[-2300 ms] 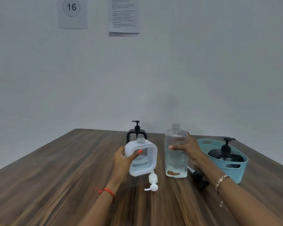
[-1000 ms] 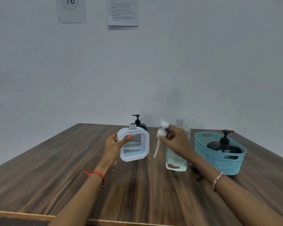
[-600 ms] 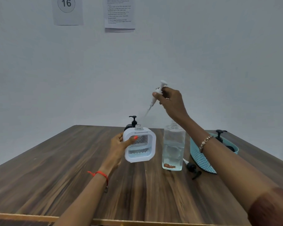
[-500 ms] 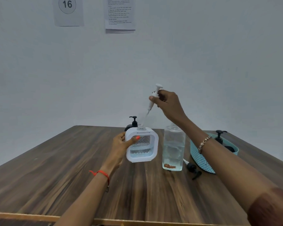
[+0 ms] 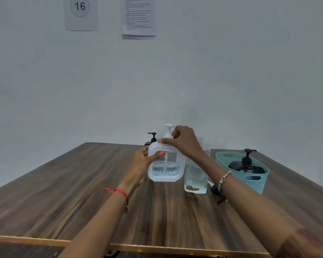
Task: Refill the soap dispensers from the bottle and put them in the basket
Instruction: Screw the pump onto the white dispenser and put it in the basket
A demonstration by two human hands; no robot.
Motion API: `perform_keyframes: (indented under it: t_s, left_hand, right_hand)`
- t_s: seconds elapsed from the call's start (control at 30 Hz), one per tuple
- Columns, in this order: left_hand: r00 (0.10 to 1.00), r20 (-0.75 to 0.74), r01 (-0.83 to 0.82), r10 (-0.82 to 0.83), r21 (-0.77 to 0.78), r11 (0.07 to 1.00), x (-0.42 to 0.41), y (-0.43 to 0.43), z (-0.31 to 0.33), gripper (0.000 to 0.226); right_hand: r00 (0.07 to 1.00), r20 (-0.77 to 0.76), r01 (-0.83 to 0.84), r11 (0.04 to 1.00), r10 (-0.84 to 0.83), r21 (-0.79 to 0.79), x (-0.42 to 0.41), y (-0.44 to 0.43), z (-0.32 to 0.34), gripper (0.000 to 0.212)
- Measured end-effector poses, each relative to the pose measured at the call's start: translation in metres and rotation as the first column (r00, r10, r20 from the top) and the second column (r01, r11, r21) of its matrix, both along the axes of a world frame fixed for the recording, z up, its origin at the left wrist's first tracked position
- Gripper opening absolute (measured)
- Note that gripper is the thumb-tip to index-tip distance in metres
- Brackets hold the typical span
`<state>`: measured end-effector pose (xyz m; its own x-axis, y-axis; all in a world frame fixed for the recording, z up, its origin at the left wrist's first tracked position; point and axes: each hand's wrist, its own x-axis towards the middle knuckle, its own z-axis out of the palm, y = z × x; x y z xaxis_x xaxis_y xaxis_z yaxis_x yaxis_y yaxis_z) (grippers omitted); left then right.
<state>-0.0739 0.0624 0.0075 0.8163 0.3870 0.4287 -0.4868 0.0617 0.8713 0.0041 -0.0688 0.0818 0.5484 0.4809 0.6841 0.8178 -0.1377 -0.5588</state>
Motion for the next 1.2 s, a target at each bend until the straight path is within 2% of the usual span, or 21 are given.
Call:
perform_keyframes:
  t_s: [0.1,0.17,0.23,0.33,0.43,0.5,0.57,0.63,0.77,0.87,0.93,0.97,1.1,1.13,1.2]
  left_hand:
    - [1.0,0.005,0.01,-0.01,-0.001,1.0,-0.001,-0.003,0.002,0.033]
    - [1.0,0.009,0.012,-0.011,-0.023,1.0,-0.001,-0.003,0.001,0.03]
    - [1.0,0.004,0.017,-0.017,-0.053,0.998,0.0,-0.005,0.002,0.034]
    - [1.0,-0.005,0.01,-0.011,-0.051,0.999,0.001,-0.009,0.005,0.052]
    - [1.0,0.005,0.01,-0.01,-0.057,0.998,0.002,-0.011,0.007,0.054]
    - [1.0,-0.002,0.009,-0.009,-0.043,0.999,0.004,-0.01,0.007,0.048]
    - [1.0,-0.009,0.016,-0.016,-0.029,0.999,0.004,-0.011,0.007,0.047]
    - [0.999,0.001,0.037,-0.037,-0.047,0.998,0.004,-0.011,0.006,0.048]
    - [0.997,-0.005,0.08,-0.08,-0.058,0.995,0.003,-0.011,0.005,0.051]
    - [0.997,-0.012,0.073,-0.074,-0.033,0.997,0.003,-0.013,0.003,0.057]
    - [0.998,-0.018,0.064,-0.064,-0.015,0.998,0.004,-0.015,0.003,0.057]
    - [0.998,-0.017,0.064,-0.065,-0.015,0.998,0.004,-0.015,0.003,0.054]
    - [0.996,-0.018,0.086,-0.087,-0.032,0.996,0.004,-0.013,0.002,0.042]
    - [0.996,-0.019,0.086,-0.087,-0.034,0.996,0.004,-0.013,0.001,0.041]
    - [0.997,-0.016,0.079,-0.08,-0.033,0.996,0.005,-0.014,0.001,0.043]
  right_hand:
    - [0.999,-0.037,0.015,0.997,-0.013,0.076,-0.001,-0.002,-0.003,0.048]
    - [0.989,-0.142,-0.021,0.989,0.041,0.143,0.0,-0.007,-0.004,0.049]
    - [0.965,-0.241,-0.051,0.978,0.101,0.204,-0.001,-0.01,-0.004,0.031]
    - [0.931,-0.309,-0.126,0.964,0.197,0.236,-0.001,-0.014,-0.001,0.012]
    - [0.914,-0.314,-0.18,0.951,0.256,0.252,-0.001,-0.015,-0.001,0.028]
    - [0.939,-0.284,-0.127,0.961,0.196,0.244,-0.002,-0.016,-0.002,0.036]
    - [0.943,-0.288,-0.1,0.969,0.165,0.227,-0.001,-0.017,-0.003,0.035]
    - [0.909,-0.354,-0.149,0.964,0.221,0.218,0.003,-0.019,-0.002,0.031]
    - [0.862,-0.411,-0.284,0.955,0.296,0.091,0.012,-0.025,0.003,0.03]
    - [0.903,-0.368,-0.209,0.975,0.221,0.072,0.01,-0.022,0.002,0.021]
    - [0.944,-0.294,-0.136,0.989,0.147,0.059,0.009,-0.018,-0.002,0.03]
    - [0.94,-0.298,-0.155,0.986,0.166,0.06,0.01,-0.018,-0.003,0.033]
    - [0.781,-0.47,-0.408,0.906,0.411,0.113,0.019,-0.027,0.0,0.03]
    - [0.785,-0.466,-0.407,0.907,0.409,0.109,0.02,-0.029,0.0,0.028]
    - [0.869,-0.401,-0.285,0.956,0.291,0.076,0.018,-0.027,-0.003,0.022]
